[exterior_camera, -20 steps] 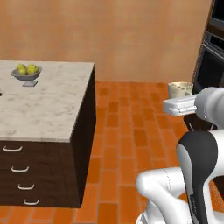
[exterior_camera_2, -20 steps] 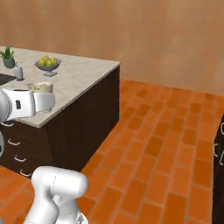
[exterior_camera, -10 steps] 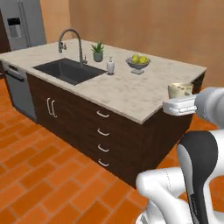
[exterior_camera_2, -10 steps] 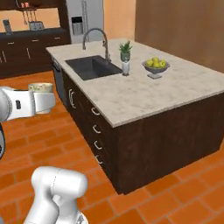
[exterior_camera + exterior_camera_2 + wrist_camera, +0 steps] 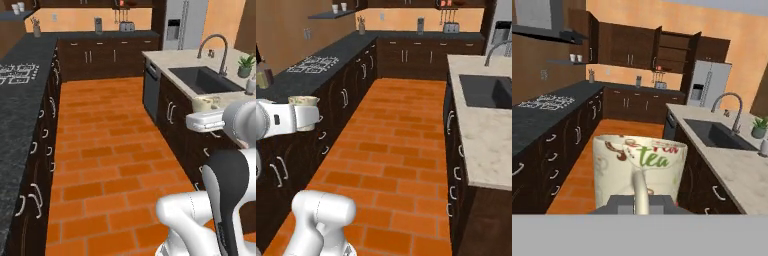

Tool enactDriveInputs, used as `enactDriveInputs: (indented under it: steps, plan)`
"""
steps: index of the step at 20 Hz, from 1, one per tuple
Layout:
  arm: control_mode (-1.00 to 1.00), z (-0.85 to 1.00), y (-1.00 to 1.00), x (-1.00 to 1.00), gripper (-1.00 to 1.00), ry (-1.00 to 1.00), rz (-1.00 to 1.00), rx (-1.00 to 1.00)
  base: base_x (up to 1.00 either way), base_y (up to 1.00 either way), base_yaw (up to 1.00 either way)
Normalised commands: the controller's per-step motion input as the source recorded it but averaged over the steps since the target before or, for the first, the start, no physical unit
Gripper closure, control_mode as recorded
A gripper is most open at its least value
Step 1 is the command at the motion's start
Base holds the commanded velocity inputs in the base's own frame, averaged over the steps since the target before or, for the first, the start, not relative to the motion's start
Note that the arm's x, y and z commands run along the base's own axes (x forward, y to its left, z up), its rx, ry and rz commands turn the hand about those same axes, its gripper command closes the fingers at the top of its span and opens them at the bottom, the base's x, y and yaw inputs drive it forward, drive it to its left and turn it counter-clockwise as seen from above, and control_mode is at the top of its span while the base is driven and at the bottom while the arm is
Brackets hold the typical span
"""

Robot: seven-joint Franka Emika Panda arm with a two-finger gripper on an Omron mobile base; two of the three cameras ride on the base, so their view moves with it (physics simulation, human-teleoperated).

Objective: Gather all objects into one cabinet and sort the glasses and bowls to opposite sides.

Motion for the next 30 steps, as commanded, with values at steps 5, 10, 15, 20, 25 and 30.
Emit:
enactDriveInputs:
  steps: [5, 10, 15, 20, 25, 30]
  plan:
    - [1.0, 0.0, 0.0, 0.0, 1.0, 0.0, 0.0, 0.0, 0.88, -0.26, 0.45]
    - [1.0, 0.0, 0.0, 0.0, 1.0, 0.0, 0.0, 0.0, 1.0, -0.62, 0.15]
    - [1.0, 0.0, 0.0, 0.0, 1.0, 0.0, 0.0, 0.0, 1.0, -0.51, 0.01]
    - [1.0, 0.0, 0.0, 0.0, 1.0, 0.0, 0.0, 0.0, 1.0, -0.04, -0.13]
    - [1.0, 0.0, 0.0, 0.0, 1.0, 0.0, 0.0, 0.0, 1.0, 0.09, -0.23]
    - [1.0, 0.0, 0.0, 0.0, 1.0, 0.0, 0.0, 0.0, 1.0, 0.04, -0.07]
